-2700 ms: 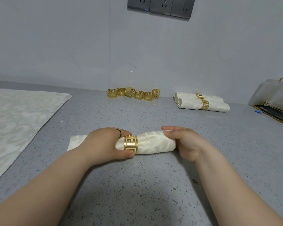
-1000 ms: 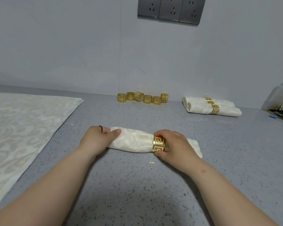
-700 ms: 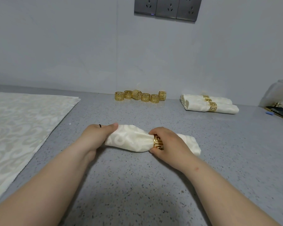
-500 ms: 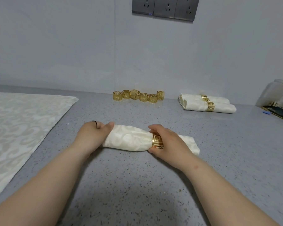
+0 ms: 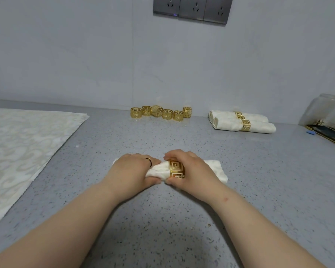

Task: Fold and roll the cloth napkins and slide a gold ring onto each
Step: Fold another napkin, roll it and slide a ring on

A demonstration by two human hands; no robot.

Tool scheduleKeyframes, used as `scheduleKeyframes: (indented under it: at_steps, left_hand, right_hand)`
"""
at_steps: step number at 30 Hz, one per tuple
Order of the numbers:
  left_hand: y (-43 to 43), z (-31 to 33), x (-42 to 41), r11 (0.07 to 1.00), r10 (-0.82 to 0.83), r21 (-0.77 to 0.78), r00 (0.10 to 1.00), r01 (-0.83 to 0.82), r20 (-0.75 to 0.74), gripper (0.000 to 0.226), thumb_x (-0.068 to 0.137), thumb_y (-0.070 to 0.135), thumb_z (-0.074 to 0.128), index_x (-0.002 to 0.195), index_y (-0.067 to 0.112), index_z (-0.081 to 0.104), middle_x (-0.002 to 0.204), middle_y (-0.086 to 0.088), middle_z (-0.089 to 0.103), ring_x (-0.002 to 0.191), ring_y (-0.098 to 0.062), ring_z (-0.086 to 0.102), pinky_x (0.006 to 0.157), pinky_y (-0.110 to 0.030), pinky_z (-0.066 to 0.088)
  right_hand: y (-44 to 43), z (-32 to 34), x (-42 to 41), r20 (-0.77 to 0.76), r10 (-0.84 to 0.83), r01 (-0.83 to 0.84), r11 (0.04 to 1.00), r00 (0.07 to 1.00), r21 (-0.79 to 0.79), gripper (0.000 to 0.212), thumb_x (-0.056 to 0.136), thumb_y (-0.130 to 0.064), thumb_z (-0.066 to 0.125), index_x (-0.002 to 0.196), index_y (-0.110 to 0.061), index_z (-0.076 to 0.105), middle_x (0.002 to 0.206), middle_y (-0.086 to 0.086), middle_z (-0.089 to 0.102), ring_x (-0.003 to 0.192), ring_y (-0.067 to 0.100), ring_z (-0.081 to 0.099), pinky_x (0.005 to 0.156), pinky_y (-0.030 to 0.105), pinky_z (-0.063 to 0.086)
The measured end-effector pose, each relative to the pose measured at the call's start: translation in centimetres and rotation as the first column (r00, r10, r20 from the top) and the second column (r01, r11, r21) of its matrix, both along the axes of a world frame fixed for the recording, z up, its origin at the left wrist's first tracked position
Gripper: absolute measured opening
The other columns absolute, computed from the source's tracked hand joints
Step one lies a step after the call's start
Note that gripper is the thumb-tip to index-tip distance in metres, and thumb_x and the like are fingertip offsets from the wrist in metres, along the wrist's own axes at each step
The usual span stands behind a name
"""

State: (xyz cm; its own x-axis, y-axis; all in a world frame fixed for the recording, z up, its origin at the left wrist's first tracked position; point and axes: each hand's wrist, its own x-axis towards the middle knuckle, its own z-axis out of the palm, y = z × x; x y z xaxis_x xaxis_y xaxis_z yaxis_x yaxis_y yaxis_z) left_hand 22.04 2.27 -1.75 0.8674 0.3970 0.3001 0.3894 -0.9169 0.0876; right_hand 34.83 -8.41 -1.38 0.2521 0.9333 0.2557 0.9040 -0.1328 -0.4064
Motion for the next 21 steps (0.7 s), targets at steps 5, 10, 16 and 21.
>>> scheduleKeyframes:
  at_steps: [5,10,16,21]
  left_hand:
    - [-0.1,0.1,0.1,1.0,-0.001,-0.003,1.0,0.001,0.011,0.053,0.085,0.055,0.049,0.134,0.037,0.039,0.127,0.013,0.054,0.113,-0.01,0.05,0.079,-0.022,0.032]
    - [-0.4,0.2,-0.1,1.0,0.002,0.009,0.999,-0.002,0.047,0.091,0.062,0.075,0.033,0.142,0.034,0.025,0.139,0.013,0.044,0.122,-0.009,0.045,0.1,-0.023,0.03]
    - [-2.2,0.4,1.2,0.997,-0.058,0.049,0.997,0.055,0.053,0.075,0.079,0.061,0.052,0.143,0.03,0.025,0.141,0.013,0.041,0.125,-0.009,0.039,0.104,-0.02,0.018]
    - [-1.5,0.3,1.3,0.999,-0.011,0.048,0.999,0.01,0.033,0.066,0.081,0.059,0.051,0.138,0.031,0.033,0.137,0.012,0.046,0.122,-0.011,0.043,0.1,-0.022,0.023]
  right_hand:
    - [0.0,0.4,-0.4,0.036,0.039,-0.038,0.999,0.999,-0.022,0.07,0.078,-0.031,0.069,0.137,-0.027,0.033,0.136,-0.008,0.047,0.125,0.015,0.039,0.106,0.025,0.026]
    - [-1.2,1.1,1.1,0.148,-0.026,0.058,0.974,0.989,-0.217,0.067,0.082,-0.023,0.059,0.141,-0.025,0.026,0.139,-0.003,0.04,0.131,0.016,0.031,0.115,0.033,0.005]
    - [-0.6,0.9,0.5,0.175,-0.034,0.068,0.98,0.984,-0.187,0.047,0.082,-0.027,0.057,0.128,-0.024,0.043,0.121,-0.003,0.055,0.119,0.016,0.043,0.114,0.033,0.011]
    - [-0.6,1.0,0.5,0.241,-0.047,0.09,0.981,0.969,-0.173,0.04,0.085,-0.025,0.053,0.124,-0.024,0.047,0.116,-0.001,0.057,0.117,0.017,0.043,0.113,0.03,0.007]
